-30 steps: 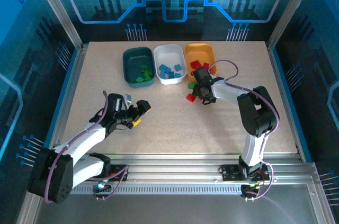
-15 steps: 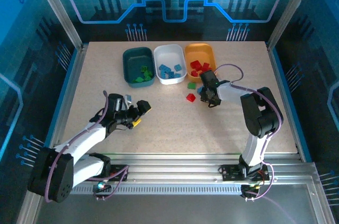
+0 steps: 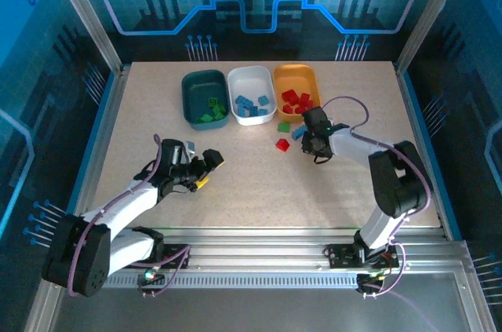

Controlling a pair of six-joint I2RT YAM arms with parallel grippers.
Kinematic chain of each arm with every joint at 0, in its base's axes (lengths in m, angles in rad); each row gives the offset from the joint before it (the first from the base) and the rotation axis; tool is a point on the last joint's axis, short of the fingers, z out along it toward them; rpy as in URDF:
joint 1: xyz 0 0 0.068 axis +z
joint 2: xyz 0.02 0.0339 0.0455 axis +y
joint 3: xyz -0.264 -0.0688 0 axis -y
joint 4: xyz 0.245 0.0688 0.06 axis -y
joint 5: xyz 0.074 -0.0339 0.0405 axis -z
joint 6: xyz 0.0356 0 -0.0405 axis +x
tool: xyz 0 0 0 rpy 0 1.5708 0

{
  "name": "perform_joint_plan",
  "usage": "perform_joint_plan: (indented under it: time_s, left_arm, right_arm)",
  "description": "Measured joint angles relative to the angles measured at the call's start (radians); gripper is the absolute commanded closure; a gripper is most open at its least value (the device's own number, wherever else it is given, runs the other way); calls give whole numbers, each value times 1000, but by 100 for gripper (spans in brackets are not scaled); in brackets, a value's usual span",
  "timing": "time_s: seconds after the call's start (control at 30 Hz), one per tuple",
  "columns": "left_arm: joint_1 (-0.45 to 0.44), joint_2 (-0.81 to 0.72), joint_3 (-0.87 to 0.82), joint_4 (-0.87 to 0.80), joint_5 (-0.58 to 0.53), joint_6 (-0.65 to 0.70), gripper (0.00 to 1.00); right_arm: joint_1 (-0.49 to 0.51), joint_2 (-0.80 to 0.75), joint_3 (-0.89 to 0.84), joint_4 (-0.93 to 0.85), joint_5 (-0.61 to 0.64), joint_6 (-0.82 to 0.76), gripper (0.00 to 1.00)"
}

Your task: Sort the legos into containers by color

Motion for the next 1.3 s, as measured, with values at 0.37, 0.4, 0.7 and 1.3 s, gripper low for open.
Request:
perform_joint_plan:
  time_s: [0.37, 0.4, 0.7, 1.3]
  left_arm:
    - [-145, 155, 48, 31, -18, 1, 1]
    - [-165, 178, 63, 32, -18, 2, 1]
    - [-266, 310, 205, 24, -29, 11, 1]
    - [-396, 628, 625, -175, -139, 138, 1]
  right_arm:
    - [5, 24, 273, -69, -8, -103, 76]
    - [2, 77, 328, -63, -14, -116, 75]
    - [-12, 371, 682, -124, -24, -192, 36]
    - [-239, 206, 315, -138, -56, -170, 22]
